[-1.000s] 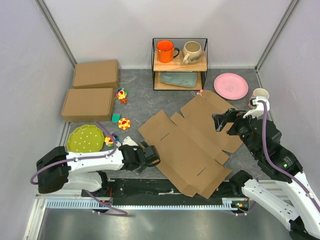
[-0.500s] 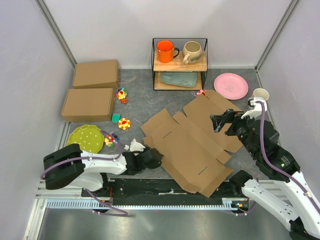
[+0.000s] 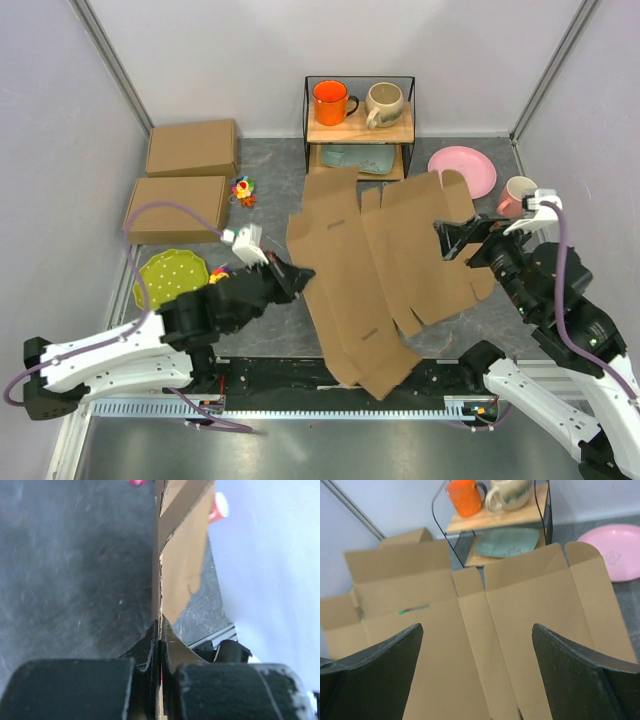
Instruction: Fold the paper box
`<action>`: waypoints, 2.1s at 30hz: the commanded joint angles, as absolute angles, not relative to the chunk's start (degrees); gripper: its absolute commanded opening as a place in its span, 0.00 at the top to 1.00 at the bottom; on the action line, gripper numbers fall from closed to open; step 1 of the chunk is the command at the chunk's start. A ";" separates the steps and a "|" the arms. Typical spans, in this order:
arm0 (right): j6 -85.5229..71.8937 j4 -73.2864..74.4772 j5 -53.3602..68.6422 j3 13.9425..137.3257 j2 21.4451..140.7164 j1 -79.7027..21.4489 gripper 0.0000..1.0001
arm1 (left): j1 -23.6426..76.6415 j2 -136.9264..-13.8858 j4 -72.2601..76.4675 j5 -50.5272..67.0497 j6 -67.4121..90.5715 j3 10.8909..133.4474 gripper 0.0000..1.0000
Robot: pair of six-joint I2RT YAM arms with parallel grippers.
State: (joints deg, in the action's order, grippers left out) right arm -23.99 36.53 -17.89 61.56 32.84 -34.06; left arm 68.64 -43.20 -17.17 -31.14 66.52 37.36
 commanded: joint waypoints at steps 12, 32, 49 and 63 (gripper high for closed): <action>-18.90 39.20 -15.74 83.22 36.13 -34.10 0.02 | 68.82 -58.79 -37.70 -2.56 15.82 92.77 0.98; -21.01 39.90 -9.49 84.21 32.79 -34.10 0.02 | 40.10 -64.94 -35.53 30.74 25.23 76.79 0.98; -21.18 37.27 -10.02 71.91 30.94 -34.19 0.02 | 22.24 -66.14 -27.69 10.76 29.94 64.21 0.01; -26.19 30.32 -5.72 61.09 33.48 -34.10 0.02 | 40.43 -36.81 -44.46 -31.38 86.54 29.36 0.00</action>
State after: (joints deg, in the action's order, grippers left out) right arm -23.86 34.41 -7.90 62.61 32.14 -34.06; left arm 38.59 -32.60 -35.29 -18.52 65.43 30.37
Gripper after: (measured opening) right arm 0.982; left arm 0.994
